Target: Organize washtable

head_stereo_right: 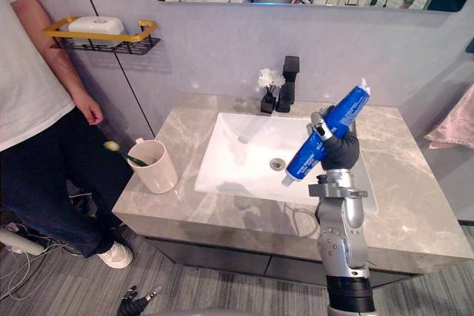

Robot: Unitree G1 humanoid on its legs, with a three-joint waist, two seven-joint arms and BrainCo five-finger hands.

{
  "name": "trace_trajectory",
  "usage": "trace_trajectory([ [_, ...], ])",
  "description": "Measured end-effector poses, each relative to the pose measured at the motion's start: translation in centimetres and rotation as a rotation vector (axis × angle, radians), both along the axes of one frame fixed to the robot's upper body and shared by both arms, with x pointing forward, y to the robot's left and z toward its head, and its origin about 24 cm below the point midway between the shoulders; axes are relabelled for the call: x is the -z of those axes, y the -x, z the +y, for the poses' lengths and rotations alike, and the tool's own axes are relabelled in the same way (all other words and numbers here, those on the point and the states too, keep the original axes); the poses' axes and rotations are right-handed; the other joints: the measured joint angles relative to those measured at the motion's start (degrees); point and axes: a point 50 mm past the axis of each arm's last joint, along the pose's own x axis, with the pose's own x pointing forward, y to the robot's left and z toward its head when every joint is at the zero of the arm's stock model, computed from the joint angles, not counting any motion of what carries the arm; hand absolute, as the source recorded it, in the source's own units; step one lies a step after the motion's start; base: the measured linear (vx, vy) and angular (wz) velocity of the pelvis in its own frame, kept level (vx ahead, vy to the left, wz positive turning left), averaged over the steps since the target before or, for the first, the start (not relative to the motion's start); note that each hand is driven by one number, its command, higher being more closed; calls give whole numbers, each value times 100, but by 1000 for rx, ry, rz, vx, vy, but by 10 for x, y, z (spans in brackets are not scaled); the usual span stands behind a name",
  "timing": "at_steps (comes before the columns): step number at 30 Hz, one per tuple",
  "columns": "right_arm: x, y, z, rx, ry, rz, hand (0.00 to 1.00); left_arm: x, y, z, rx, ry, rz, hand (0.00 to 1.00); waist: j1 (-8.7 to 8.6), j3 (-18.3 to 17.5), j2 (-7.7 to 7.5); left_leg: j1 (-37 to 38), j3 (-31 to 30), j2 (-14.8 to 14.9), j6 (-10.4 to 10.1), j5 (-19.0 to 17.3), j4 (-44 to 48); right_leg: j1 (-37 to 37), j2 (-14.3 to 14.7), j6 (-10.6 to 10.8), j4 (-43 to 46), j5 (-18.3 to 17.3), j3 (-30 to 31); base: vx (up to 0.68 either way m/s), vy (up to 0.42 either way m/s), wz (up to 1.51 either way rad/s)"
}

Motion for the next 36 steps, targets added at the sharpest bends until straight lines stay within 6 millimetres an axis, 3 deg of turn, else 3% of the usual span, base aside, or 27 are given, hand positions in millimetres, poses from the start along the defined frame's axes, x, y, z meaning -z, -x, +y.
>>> trace_trajectory([
  [8, -46, -16, 27, 47, 99, -186, 100, 0, -9, 1, 127, -16, 4, 0, 216, 82, -128, -28, -182, -3, -14, 13, -1, 59, 8, -17, 0, -15, -171, -22, -15, 10],
  [22, -92, -43, 80, 52, 282, -331, 100, -2, -11, 6, 220, -54, 18, 0, 602, 195, -318, -177, -638, -52, -38, 41, 0, 154, 3, -9, 56, -178, -650, 3, -20, 18],
  [28, -100, -55, 93, 48, 330, -330, 100, -3, -12, 9, 263, -74, 23, 0, 841, 270, -437, -247, -818, -58, -69, 63, 1, 137, 6, -8, 165, -305, -837, 6, -29, 20],
  [36, -106, -67, 109, 23, 359, -306, 100, -4, -16, 10, 280, -81, 14, 0, 1016, 387, -481, -400, -1065, -101, -73, 94, 4, 103, -1, 2, 169, -338, -1074, 6, -15, 15],
])
